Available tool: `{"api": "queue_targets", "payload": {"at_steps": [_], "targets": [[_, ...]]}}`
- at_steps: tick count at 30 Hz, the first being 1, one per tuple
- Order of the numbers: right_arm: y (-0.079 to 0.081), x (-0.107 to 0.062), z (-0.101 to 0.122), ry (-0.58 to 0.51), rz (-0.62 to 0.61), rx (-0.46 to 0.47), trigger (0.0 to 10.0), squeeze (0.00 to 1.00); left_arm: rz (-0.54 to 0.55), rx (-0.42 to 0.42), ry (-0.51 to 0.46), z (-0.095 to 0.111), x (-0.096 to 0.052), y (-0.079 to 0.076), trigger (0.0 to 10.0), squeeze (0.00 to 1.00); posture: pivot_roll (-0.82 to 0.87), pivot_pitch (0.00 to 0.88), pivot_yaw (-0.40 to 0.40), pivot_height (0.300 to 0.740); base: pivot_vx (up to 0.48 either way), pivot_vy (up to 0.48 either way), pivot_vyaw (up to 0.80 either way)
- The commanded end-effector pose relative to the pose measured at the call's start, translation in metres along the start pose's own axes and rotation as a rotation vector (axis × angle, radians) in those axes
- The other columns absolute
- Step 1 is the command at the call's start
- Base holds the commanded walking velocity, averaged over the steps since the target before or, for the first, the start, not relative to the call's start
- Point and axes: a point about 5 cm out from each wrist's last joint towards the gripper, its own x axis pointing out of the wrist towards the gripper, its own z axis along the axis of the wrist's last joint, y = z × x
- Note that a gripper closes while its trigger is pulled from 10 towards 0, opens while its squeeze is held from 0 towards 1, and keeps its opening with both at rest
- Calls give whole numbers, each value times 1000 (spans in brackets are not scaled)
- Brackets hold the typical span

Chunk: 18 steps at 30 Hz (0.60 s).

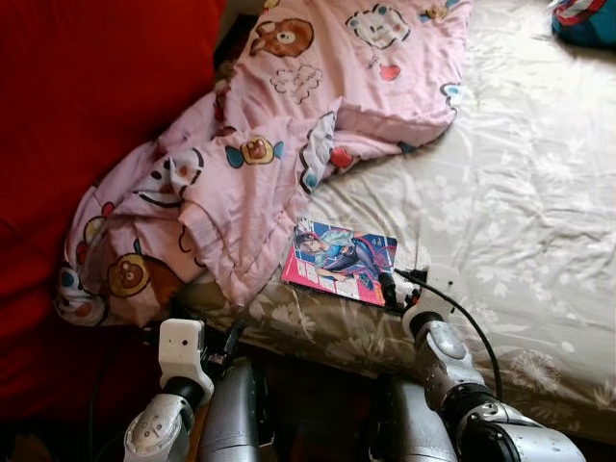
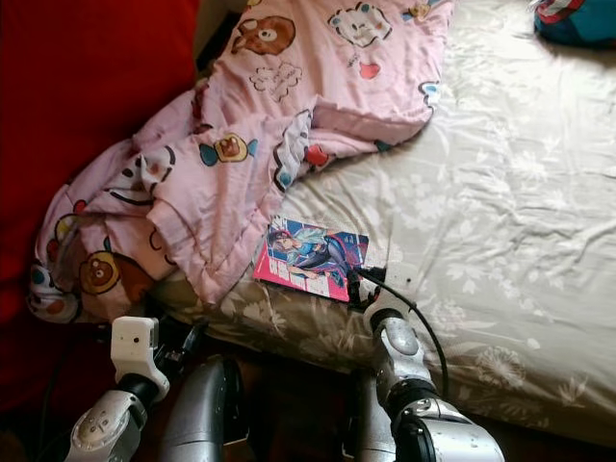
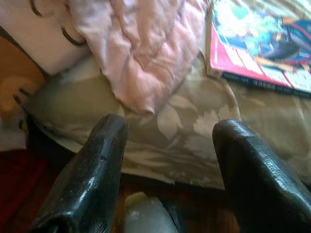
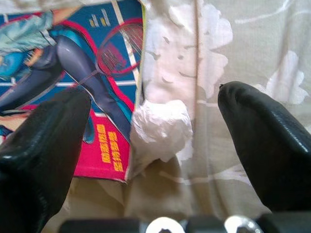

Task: Clean up the room

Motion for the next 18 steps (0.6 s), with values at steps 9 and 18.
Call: {"api": "queue_targets", "payload": {"at_steps": [9, 18], "targets": [[-2, -4, -16, 81, 3, 2, 10000, 0, 5, -19, 51, -6, -14, -3, 10000, 0, 129, 360, 7, 615, 0, 0, 0], [1, -1, -8, 52, 19, -14, 0, 0, 6, -18, 72, -7, -21, -5, 10000, 0, 133, 374, 10, 615, 0, 0, 0]]}}
